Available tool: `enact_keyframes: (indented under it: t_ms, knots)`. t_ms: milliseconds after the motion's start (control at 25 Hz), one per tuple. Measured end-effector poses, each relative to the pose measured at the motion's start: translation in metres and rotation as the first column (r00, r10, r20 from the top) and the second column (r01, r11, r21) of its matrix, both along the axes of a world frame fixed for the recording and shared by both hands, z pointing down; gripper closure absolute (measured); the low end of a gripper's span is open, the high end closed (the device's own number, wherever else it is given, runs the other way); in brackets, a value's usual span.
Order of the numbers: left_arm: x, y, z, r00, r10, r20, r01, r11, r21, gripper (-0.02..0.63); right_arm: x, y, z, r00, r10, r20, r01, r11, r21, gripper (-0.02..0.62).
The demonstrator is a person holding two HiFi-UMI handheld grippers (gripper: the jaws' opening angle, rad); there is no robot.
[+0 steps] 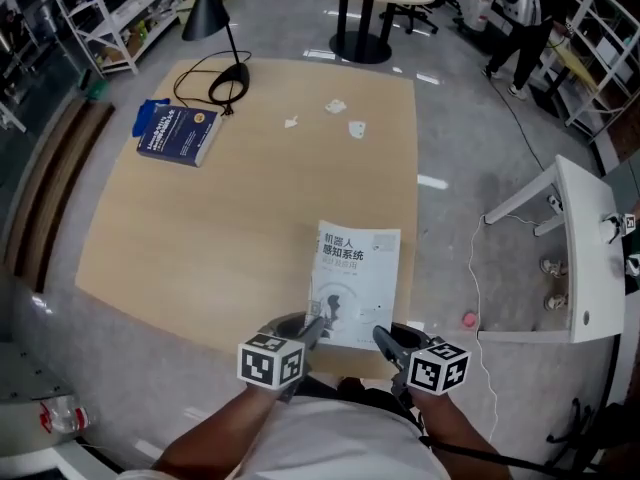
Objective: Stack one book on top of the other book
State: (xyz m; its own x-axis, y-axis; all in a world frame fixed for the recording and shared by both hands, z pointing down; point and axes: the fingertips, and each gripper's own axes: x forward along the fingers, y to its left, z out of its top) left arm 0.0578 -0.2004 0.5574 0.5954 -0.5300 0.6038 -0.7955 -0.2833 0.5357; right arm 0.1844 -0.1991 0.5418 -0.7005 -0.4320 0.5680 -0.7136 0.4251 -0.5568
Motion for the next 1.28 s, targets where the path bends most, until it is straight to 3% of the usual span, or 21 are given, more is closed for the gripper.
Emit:
enact_keyframes:
  t_ms: [320,760,920,1280]
  knots:
    - [0.022,0.012,0.013,0.998,-0.029,0.051,0.03,0.999,-0.02,0.495,0.022,0.007,0.015,0.999,-0.039,0.01,0.039,0.998,-0.041,0.506]
    - [0.012,-0.005,0.03,0.995,0.083,0.052,-0.081,0.996,-0.028,0.492,0.011,0.002,0.031,0.999,0.036,-0.03,-0.037,0.999,-0.026,0.502]
    - [0.007,0.0,0.057,0.986,0.129,0.106,-0.12,0.989,-0.091,0.473,0.014,0.0,0.049,0.997,0.033,-0.075,-0.038,0.998,-0.058,0.505]
    - [0.009,-0.001,0.06,0.966,0.203,0.158,-0.192,0.978,-0.081,0.457,0.019,0.001,0.05,0.995,0.082,-0.055,-0.087,0.99,-0.108,0.506]
